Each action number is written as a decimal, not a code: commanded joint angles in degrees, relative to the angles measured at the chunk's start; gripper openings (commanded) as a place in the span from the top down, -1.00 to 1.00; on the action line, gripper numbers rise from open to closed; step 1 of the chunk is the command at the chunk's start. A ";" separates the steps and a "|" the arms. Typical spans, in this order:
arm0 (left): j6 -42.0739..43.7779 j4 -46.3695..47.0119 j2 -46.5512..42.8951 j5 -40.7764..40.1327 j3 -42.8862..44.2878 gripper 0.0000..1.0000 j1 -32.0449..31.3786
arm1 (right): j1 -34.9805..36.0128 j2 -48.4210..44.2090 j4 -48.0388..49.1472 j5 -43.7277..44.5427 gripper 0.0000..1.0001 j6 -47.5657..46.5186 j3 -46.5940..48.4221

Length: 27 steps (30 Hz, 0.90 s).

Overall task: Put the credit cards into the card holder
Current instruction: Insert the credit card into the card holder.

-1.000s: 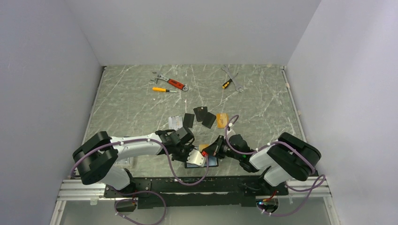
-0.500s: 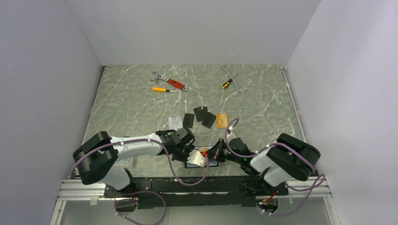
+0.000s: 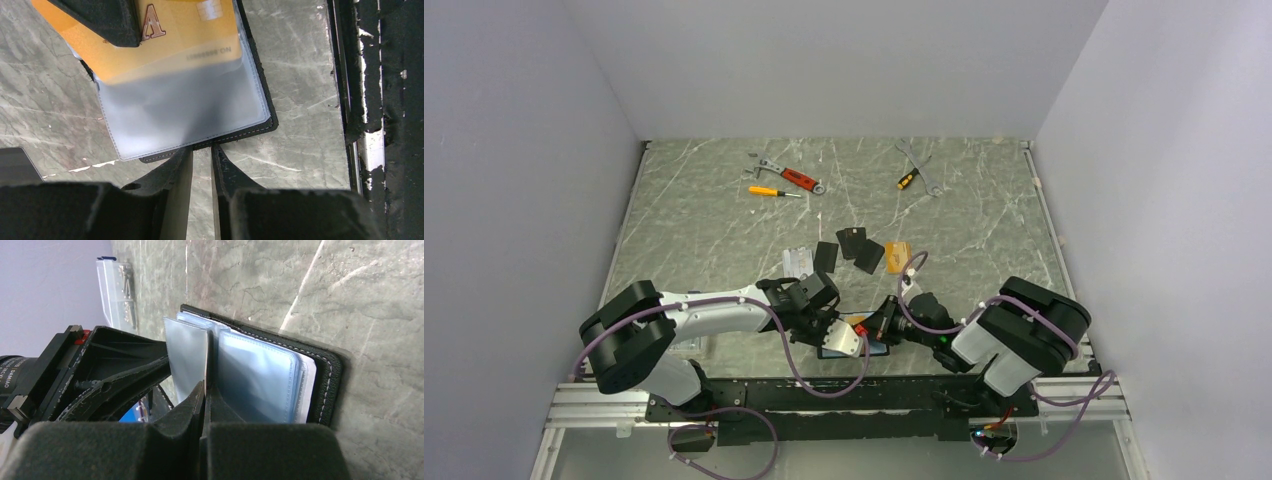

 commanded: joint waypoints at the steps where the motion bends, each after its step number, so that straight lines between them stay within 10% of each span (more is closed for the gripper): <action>1: -0.31 -3.51 1.82 1.40 -0.99 0.53 -0.89 | 0.29 0.91 0.61 -1.71 1.00 -1.94 0.62; 21: -0.22 -3.65 1.84 0.82 -0.60 0.60 -0.96 | -0.45 1.33 -13.98 -6.00 1.00 -5.41 4.64; 27: -0.30 -3.90 1.46 0.39 -0.44 0.60 -0.92 | -0.38 -2.29 -26.00 -2.41 0.18 -7.13 7.84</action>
